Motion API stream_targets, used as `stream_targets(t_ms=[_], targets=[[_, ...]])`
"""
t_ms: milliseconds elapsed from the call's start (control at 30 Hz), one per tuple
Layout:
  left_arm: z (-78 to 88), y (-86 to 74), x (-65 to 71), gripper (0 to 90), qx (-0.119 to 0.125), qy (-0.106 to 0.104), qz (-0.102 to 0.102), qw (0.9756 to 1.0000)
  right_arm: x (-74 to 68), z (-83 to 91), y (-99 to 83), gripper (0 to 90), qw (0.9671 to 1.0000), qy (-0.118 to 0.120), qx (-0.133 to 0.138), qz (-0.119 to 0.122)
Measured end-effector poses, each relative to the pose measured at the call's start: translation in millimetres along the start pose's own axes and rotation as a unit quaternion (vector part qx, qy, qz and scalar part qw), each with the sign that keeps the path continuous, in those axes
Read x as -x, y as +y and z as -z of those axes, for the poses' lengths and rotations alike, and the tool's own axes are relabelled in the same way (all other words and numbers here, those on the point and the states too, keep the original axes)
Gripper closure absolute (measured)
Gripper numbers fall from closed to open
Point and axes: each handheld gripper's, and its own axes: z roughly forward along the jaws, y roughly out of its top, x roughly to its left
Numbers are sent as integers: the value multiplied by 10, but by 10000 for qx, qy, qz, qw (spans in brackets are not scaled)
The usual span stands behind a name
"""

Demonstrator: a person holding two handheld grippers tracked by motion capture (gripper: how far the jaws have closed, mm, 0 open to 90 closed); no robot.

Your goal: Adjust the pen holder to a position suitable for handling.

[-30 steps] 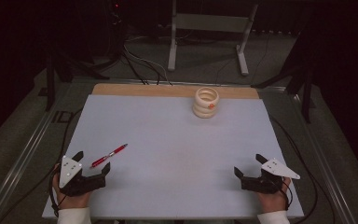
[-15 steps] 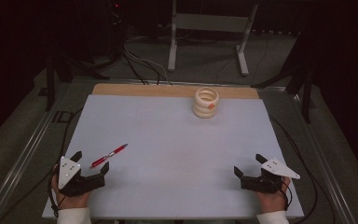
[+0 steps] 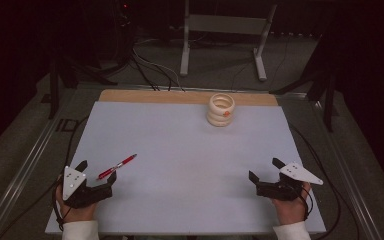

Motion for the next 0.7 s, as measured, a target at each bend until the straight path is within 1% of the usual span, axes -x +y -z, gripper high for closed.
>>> stream_targets(t_ms=[233, 367, 467, 567, 633, 700], targets=[[-15, -13, -10, 7, -107, -1, 18, 9999, -17, -115, 165, 6, 10000, 81, -28, 36], [-9, -12, -8, 7, -117, -24, 23, 9999, -25, -172, 236, 5, 10000, 71, -16, 44], [-11, -20, -4, 7, -106, -5, 46, 9999, -24, -242, 365, 5, 10000, 71, 11, 13], [-13, -25, -4, 7, -102, 2, 62, 9999, -22, -264, 401, 5, 10000, 80, 44, 26], [-14, -27, -2, 7, -119, 23, 41, 9999, -23, -333, 474, 5, 9999, 130, 56, 9], [-14, -29, 1, 7, -125, 30, 39, 9999, -26, -348, 488, 5, 9999, 136, 47, 7]])
